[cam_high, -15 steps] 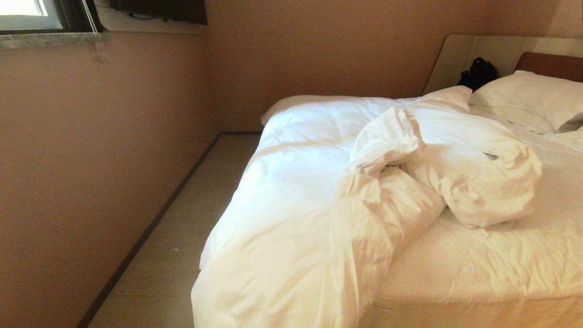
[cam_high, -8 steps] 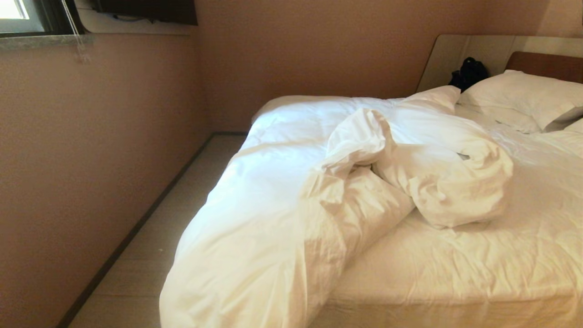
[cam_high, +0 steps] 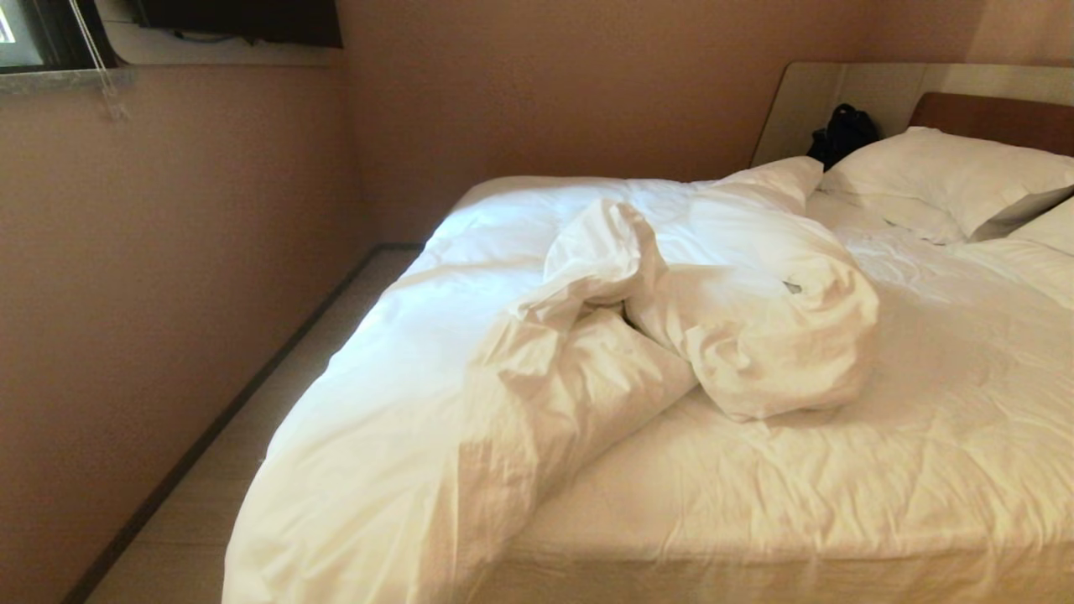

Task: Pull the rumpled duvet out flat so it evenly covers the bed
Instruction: Hold the folded corner of the quilt

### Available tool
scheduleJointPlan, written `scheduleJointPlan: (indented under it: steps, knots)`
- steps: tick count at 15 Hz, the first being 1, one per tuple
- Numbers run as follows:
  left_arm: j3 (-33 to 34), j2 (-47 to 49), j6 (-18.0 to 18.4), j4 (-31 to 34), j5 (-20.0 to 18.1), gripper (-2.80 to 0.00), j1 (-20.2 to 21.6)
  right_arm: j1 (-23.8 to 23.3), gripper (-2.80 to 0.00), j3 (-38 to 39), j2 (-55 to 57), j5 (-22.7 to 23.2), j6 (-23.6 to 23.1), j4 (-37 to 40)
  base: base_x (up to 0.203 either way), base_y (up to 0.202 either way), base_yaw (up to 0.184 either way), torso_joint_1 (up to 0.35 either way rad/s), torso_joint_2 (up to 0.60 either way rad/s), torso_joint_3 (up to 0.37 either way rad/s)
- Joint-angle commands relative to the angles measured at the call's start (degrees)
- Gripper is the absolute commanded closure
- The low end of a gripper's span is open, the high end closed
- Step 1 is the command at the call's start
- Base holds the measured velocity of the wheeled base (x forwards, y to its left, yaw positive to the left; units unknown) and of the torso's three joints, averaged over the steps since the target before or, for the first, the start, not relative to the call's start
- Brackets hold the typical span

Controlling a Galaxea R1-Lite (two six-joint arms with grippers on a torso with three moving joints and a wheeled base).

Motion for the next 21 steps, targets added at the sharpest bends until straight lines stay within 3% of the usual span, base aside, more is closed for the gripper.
scheduleJointPlan:
  steps: [1, 21]
  knots:
    - [0.0, 0.1, 0.0, 0.0, 0.0, 0.0, 0.0, 0.0, 0.0, 0.0, 0.1, 0.0, 0.0, 0.0, 0.0, -0.191, -0.002, 0.002, 0.0, 0.002]
    - [0.0, 0.1, 0.1, -0.2, 0.0, 0.0, 0.0, 0.0, 0.0, 0.0, 0.1, 0.0, 0.1, 0.0, 0.0, -0.195, 0.0, 0.002, 0.0, 0.002]
